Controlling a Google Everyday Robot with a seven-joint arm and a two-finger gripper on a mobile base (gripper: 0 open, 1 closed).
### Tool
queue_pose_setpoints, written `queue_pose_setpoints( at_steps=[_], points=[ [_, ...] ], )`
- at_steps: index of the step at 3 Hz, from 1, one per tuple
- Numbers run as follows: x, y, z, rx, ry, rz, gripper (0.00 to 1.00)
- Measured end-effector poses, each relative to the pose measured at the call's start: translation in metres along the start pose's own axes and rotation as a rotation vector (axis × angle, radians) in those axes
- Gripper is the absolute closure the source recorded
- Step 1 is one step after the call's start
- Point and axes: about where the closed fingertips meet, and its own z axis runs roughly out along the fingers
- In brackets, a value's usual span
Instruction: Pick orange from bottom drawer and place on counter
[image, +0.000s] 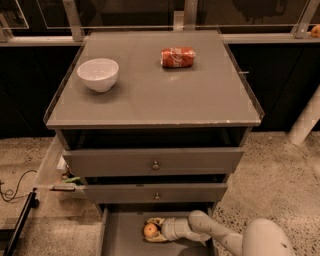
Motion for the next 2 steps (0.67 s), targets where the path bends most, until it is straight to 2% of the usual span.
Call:
queue_pose_setpoints(
  at_steps=[2],
  points=[
    [0.0002, 0.0034, 0.003, -0.011, 0.002, 0.007, 1.0]
  ],
)
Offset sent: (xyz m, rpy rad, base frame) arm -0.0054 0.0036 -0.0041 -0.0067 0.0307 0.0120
